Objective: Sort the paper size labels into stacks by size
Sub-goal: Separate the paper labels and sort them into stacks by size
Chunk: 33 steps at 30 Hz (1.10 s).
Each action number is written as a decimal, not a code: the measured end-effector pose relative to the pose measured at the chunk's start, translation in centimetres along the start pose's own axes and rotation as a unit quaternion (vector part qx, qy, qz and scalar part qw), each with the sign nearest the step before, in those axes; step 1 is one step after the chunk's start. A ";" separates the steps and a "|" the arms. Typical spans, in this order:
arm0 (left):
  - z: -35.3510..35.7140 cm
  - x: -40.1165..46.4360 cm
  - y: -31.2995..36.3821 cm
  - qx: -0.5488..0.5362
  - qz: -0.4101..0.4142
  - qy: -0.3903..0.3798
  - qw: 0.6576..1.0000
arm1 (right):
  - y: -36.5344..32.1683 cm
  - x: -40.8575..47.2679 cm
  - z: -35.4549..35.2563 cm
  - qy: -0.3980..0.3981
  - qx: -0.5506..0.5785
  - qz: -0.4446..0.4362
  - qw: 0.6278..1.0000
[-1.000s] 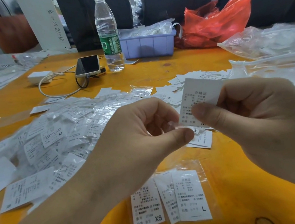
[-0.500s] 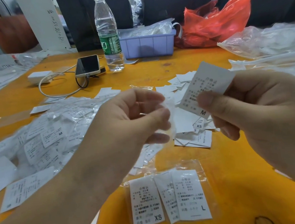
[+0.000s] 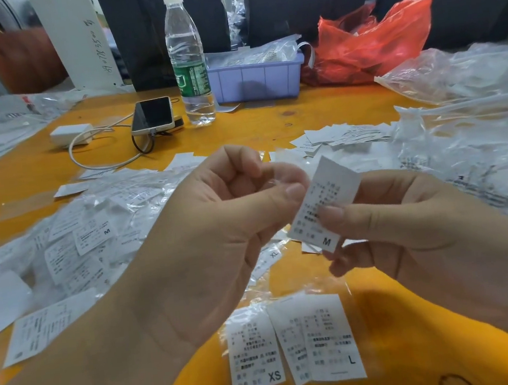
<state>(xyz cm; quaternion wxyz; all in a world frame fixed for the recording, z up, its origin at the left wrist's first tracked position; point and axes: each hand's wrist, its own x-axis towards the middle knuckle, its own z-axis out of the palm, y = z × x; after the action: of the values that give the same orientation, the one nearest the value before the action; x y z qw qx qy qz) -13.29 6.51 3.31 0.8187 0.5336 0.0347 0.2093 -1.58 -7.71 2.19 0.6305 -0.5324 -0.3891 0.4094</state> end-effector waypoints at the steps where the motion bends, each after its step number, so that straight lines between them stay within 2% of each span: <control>1: 0.0 0.0 0.0 0.023 0.000 0.013 1.000 | 0.0 0.0 0.0 0.015 -0.001 -0.002 1.000; 7: -0.9 0.2 -0.2 0.155 -0.031 0.060 0.986 | -0.6 0.1 -0.4 0.106 -0.041 -0.065 0.991; 10: -1.0 0.3 -0.4 0.196 -0.079 0.031 0.977 | -0.5 -0.2 -0.1 0.079 -0.113 -0.108 0.985; 13: -0.9 0.2 -0.5 0.256 -0.093 -0.026 0.962 | -0.2 -0.5 0.4 0.035 -0.129 -0.103 0.986; 15: -0.8 0.1 -0.4 0.259 -0.081 -0.029 0.962 | -0.1 -0.5 0.4 0.045 -0.124 -0.106 0.986; 20: -1.1 0.1 -0.2 0.221 -0.047 -0.006 0.974 | -0.4 -0.2 -0.2 0.125 -0.126 -0.124 0.976; 27: -1.0 0.2 -0.3 0.222 -0.031 0.012 0.975 | -0.7 0.1 -0.8 0.177 -0.128 -0.169 0.961; 33: -0.8 -0.1 -0.3 0.253 -0.041 -0.028 0.966 | -0.4 0.1 -0.4 0.162 -0.208 -0.221 0.939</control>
<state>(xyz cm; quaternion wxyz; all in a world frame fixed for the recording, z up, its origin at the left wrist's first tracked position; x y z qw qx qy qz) -13.52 7.07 2.63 0.6655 0.7272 0.0850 0.1450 -1.14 -7.80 2.50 0.6344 -0.6118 -0.4660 0.0781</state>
